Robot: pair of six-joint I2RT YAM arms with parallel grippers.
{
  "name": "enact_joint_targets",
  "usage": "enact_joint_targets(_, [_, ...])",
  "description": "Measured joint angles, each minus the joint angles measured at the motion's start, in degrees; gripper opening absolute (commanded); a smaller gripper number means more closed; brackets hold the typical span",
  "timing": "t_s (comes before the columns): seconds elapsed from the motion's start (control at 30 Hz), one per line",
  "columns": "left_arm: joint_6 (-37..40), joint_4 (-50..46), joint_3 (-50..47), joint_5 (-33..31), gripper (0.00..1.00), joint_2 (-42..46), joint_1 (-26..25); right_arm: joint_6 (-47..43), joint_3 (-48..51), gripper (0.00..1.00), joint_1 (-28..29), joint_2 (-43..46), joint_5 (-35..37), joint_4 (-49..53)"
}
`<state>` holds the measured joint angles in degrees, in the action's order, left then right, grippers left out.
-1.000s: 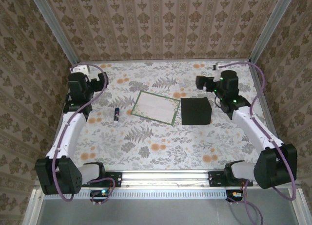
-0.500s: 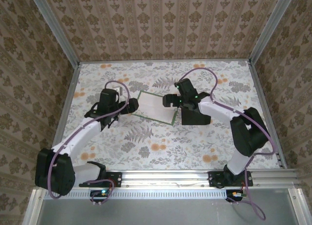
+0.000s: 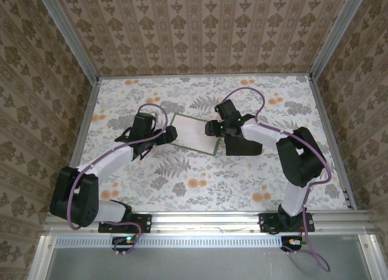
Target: Place the letter into the envelope and seal it
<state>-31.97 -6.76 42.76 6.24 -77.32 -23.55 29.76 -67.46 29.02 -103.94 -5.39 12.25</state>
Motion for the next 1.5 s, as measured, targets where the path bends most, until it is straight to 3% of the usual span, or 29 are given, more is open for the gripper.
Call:
enact_joint_targets(0.1, [0.02, 0.28, 0.00, 0.00, 1.00, -0.37, 0.00, -0.02, -0.26, 0.14, -0.17, -0.74, -1.14, 0.00])
enact_joint_targets(0.13, [0.07, 0.42, 0.00, 0.00, 1.00, -0.59, 0.00, 0.00, -0.50, 0.02, -0.31, -1.09, -1.55, -0.02])
enact_joint_targets(0.17, [0.15, 0.59, 0.00, 0.00, 0.99, -0.90, 0.02, 0.17, -0.83, 0.00, -0.42, -1.46, -1.95, -0.02])
enact_joint_targets(1.5, [3.72, 0.55, 5.51, -2.56, 0.99, -15.96, 1.14, -0.63, -4.96, 0.00, -4.22, -10.58, -2.86, 1.64])
